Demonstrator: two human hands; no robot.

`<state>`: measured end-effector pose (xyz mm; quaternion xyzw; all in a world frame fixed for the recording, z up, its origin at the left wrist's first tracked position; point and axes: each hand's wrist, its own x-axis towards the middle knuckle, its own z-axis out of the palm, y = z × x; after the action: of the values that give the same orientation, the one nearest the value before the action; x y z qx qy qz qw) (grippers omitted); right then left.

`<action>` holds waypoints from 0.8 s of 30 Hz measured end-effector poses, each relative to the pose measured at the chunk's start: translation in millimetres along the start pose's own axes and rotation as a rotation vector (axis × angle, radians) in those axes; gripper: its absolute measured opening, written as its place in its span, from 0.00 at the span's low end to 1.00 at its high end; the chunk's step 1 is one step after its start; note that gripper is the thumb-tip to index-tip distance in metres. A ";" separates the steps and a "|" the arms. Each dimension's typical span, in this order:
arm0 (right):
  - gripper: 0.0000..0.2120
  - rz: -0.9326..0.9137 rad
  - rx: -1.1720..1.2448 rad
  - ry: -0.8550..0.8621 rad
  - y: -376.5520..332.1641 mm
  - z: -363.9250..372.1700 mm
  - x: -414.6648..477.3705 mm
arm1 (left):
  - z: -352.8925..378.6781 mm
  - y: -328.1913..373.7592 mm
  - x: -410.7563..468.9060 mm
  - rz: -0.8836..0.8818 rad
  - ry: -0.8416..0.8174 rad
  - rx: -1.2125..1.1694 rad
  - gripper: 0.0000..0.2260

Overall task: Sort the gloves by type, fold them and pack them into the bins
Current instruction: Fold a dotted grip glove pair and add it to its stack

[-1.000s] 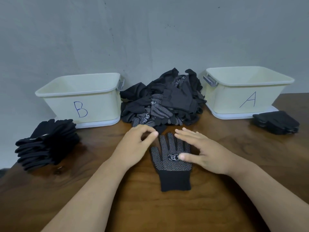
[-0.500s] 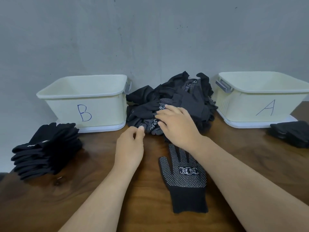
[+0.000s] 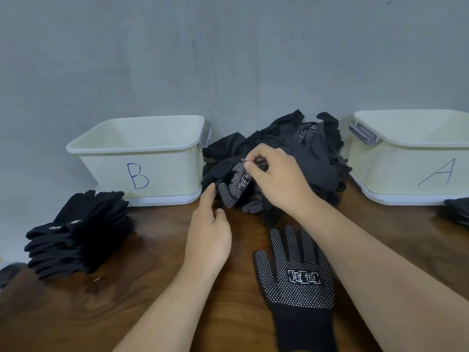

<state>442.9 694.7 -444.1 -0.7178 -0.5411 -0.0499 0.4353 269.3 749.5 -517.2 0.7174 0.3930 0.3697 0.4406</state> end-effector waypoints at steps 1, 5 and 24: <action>0.01 0.030 0.058 0.008 -4.5 -6.1 0.9 | 0.1 1.0 -0.3 0.006 0.014 -0.017 0.26; 0.03 0.089 0.217 0.011 -16.0 -25.0 2.6 | -3.6 12.0 -5.3 -0.004 0.052 -0.082 0.19; 0.16 0.128 0.539 -0.246 -9.3 -57.8 6.3 | -2.3 22.7 -18.5 0.108 -0.065 -0.150 0.21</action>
<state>460.9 660.4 -399.7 -0.6098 -0.5373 0.2103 0.5433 265.0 726.9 -498.9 0.7140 0.3104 0.3980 0.4852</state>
